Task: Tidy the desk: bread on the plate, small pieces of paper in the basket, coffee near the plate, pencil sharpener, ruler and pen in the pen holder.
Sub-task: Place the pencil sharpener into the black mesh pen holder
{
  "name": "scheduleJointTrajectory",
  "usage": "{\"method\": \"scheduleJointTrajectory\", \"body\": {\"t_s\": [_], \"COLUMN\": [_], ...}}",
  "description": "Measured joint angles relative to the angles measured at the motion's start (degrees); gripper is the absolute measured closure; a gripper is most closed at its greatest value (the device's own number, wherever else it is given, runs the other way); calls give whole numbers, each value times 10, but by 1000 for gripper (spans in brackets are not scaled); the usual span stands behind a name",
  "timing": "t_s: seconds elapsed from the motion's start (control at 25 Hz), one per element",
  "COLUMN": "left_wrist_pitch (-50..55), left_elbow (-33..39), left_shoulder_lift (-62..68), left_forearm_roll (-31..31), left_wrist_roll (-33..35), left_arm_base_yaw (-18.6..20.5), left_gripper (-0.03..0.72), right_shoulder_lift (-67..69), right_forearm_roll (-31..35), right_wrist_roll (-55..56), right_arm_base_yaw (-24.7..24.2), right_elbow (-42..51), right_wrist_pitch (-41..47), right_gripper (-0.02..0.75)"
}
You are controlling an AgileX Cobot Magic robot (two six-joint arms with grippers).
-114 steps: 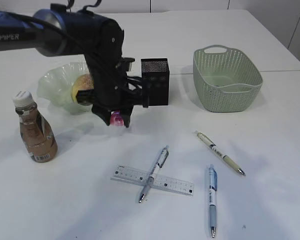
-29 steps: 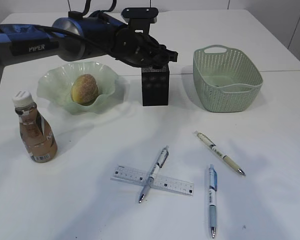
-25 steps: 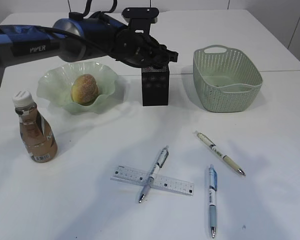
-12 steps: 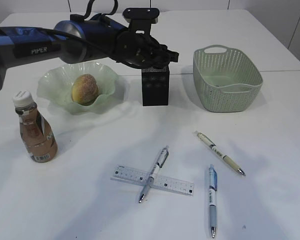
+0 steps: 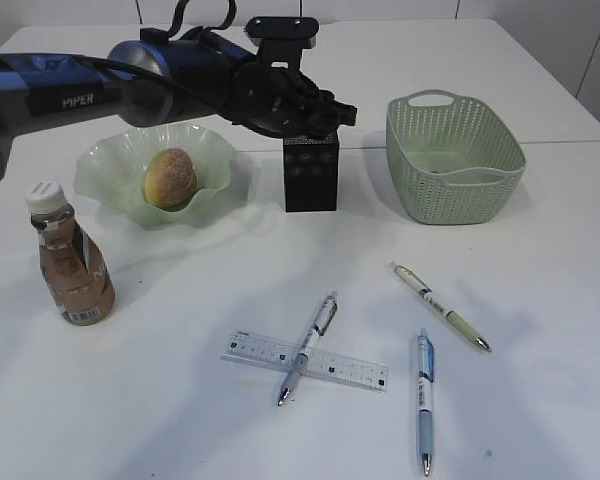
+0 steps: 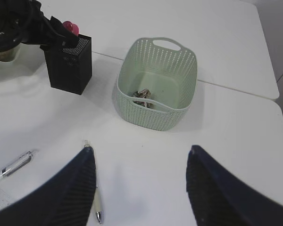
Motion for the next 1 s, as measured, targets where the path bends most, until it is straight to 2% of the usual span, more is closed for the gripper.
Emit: {"method": "scheduleJointTrajectory", "body": {"t_s": [0.48,0.72,1.0], "left_wrist_pitch": [2,6,11], "left_elbow": [0,0,0], "left_shoulder_lift": [0,0,0], "left_forearm_roll": [0,0,1], "left_wrist_roll": [0,0,0], "left_arm_base_yaw": [0,0,0], "left_gripper": [358,314,307], "right_shoulder_lift": [0,0,0], "right_forearm_roll": [0,0,0], "right_wrist_roll": [0,0,0], "right_arm_base_yaw": [0,0,1], "right_elbow": [0,0,0], "right_wrist_pitch": [-2,-2,-3], "right_gripper": [260,260,260]}}
